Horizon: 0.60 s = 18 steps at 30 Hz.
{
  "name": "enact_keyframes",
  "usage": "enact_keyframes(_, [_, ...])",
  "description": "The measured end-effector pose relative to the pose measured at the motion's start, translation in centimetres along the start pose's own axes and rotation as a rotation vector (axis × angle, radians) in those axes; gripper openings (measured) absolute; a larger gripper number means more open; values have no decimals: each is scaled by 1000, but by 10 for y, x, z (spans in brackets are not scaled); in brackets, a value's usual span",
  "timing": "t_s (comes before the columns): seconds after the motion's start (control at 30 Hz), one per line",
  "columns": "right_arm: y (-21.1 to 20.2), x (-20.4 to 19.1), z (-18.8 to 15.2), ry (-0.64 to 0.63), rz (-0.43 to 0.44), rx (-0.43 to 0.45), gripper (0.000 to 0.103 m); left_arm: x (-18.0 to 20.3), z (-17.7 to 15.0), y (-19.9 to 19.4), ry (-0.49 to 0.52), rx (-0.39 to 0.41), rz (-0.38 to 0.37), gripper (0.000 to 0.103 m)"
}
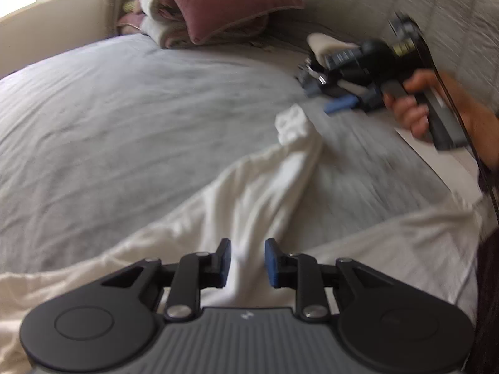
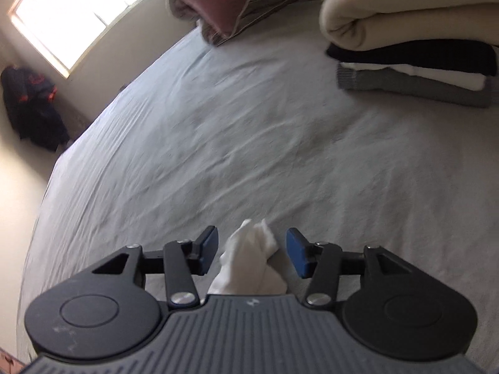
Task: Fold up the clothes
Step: 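Pinch the white garment edge with the left gripper while the right gripper holds the waistband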
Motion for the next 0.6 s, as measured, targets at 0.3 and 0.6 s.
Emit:
enact_keyframes(0.3, [38, 2, -11, -26, -47, -39, 27, -18, 27, 38, -49, -11, 129, 34])
enact_keyframes(0.6, [-8, 20, 10, -139, -316, 133, 2, -23, 41, 57, -71, -16, 189, 34])
Point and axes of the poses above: each gripper's, at about its wrist camera, not at the fingertips, and y roughly the way its jaws point, x to its right, z to its top, the point moved 7 cm from there along y, roughly the way its jaws point, and after that the axes turned 9 degrees about -x, right-handed, at the moved point
